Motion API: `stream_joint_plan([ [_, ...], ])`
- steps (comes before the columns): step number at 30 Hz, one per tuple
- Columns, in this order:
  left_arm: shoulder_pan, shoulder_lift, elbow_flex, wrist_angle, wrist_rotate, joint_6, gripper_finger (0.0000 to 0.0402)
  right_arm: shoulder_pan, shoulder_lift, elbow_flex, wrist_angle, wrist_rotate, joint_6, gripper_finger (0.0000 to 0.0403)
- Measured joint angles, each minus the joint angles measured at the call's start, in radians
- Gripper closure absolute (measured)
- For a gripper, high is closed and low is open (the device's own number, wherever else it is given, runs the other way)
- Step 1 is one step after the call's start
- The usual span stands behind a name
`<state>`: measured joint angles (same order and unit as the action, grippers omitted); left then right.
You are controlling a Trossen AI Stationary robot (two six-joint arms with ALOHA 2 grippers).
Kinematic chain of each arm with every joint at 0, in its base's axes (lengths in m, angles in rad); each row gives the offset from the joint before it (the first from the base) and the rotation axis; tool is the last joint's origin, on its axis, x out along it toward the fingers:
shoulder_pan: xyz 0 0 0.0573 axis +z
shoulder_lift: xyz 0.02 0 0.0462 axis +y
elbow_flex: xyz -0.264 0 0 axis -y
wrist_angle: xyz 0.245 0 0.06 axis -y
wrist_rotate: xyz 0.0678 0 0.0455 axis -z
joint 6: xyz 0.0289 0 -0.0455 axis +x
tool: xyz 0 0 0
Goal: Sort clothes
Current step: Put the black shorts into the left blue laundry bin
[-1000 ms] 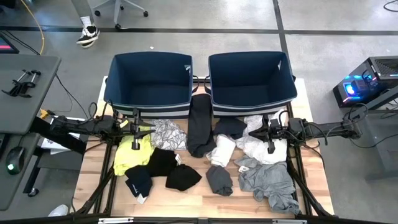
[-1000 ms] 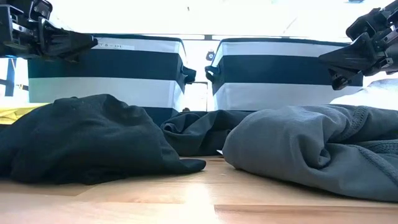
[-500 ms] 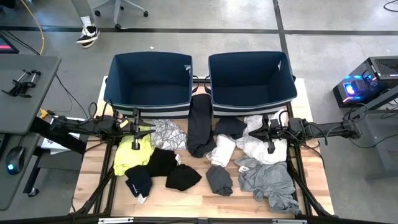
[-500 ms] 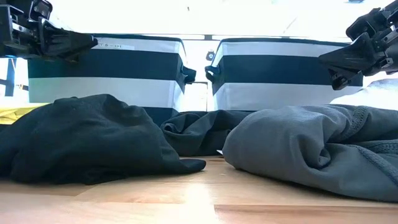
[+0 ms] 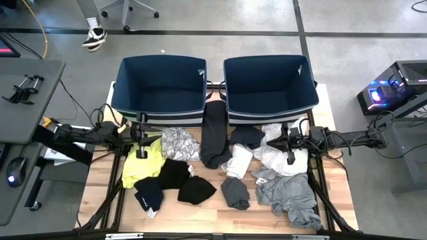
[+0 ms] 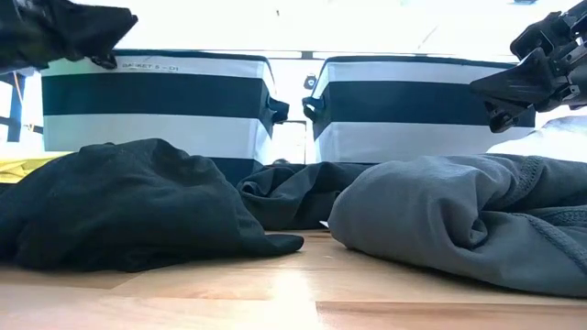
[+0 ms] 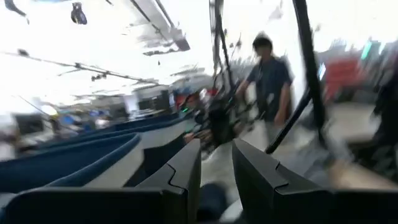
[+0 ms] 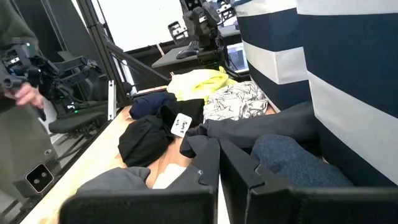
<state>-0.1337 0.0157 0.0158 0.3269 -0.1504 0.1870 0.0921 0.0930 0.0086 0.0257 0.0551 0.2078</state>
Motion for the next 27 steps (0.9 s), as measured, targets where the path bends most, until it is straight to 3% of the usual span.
stream_joint_plan([
  [3, 0.0, 0.014, 0.001, 0.115, -0.037, -0.365, 0.0323, 0.0, 0.0, 0.0, 0.0, 0.0, 0.0, 0.0402],
  [5, 0.0, 0.041, 0.018, 0.129, -0.087, -0.524, 0.0324, 0.0, 0.0, 0.0, 0.0, 0.0, 0.0, 0.0402],
  [9, -0.037, 0.182, 0.155, 0.045, -0.072, -0.456, 0.0325, 0.0, 0.0, 0.0, 0.0, 0.0, 0.0, 0.0402],
  [13, -0.098, 0.448, 0.395, -0.11, -0.17, -0.216, 0.0326, 0.0, 0.0, 0.0, 0.0, 0.0, 0.0, 0.0402],
  [16, -0.134, 0.654, 0.602, -0.31, -0.22, -0.157, 0.0326, 0.0, 0.0, 0.0, 0.0, 0.0, 0.0, 0.0402],
  [19, -0.166, 0.839, 0.8, -0.505, -0.222, -0.226, 0.0326, 0.0, 0.0, 0.0, 0.0, 0.0, 0.0, 0.0402],
  [23, -0.191, 1.062, 1.05, -0.807, -0.218, -0.475, 0.0326, 0.0, 0.0, 0.0, 0.0, 0.0, 0.0, 0.0402],
  [27, -0.191, 1.227, 1.199, -1.037, -0.134, -0.653, 0.0326, 0.0, 0.0, 0.0, 0.0, 0.0, 0.0, 0.0402],
])
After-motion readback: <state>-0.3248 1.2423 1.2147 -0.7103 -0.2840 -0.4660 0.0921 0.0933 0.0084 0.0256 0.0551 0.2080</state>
